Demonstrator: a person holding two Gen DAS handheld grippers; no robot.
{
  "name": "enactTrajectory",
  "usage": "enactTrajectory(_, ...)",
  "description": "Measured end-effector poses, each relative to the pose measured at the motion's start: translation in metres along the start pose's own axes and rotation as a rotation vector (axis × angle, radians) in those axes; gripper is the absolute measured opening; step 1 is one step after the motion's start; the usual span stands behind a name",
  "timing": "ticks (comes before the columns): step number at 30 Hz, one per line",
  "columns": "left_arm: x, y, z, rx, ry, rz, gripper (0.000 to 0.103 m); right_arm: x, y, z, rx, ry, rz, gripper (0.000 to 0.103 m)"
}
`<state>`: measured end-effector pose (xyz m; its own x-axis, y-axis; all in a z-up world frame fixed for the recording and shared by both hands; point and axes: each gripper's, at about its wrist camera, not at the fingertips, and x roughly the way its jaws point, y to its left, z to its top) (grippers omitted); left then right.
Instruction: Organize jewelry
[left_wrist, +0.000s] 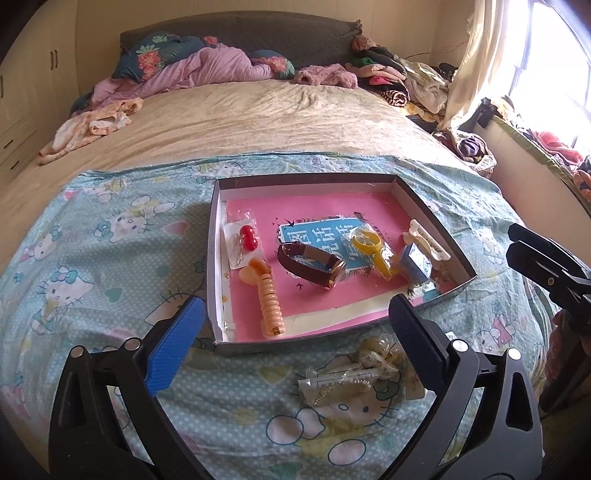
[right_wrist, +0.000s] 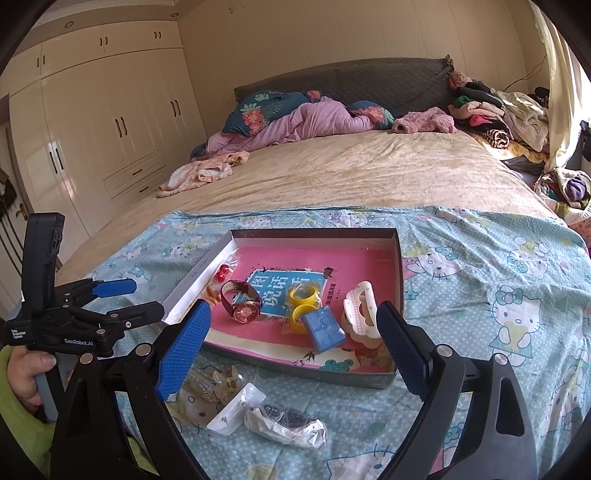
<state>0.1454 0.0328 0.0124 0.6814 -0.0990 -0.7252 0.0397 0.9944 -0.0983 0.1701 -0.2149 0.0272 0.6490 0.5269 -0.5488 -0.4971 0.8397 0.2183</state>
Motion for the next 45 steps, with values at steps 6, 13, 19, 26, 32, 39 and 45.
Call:
enactTrajectory(6, -0.016, -0.001, -0.001, -0.005, -0.031, 0.01, 0.093, -0.013, 0.008, 0.003, -0.02, -0.019, 0.01, 0.09)
enactTrajectory(13, -0.033, -0.001, -0.004, -0.022, -0.061, 0.008, 0.093, -0.024, 0.017, 0.003, -0.044, -0.031, 0.022, 0.09)
enactTrajectory(19, -0.045, -0.001, -0.008, -0.03, -0.081, 0.01, 0.093, -0.031, 0.023, 0.0, -0.06, -0.032, 0.027, 0.09)
enactTrajectory(26, -0.055, -0.002, -0.017, -0.023, -0.094, 0.026, 0.093, -0.037, 0.029, -0.006, -0.072, -0.025, 0.032, 0.09)
enactTrajectory(32, -0.06, -0.002, -0.026, -0.023, -0.093, 0.029, 0.093, -0.04, 0.032, -0.012, -0.084, -0.011, 0.033, 0.09)
enactTrajectory(39, -0.056, -0.003, -0.038, -0.02, -0.066, 0.033, 0.093, -0.041, 0.032, -0.023, -0.091, 0.017, 0.023, 0.09)
enactTrajectory(45, -0.051, -0.003, -0.049, -0.014, -0.039, 0.034, 0.093, -0.04, 0.029, -0.035, -0.096, 0.053, 0.01, 0.09)
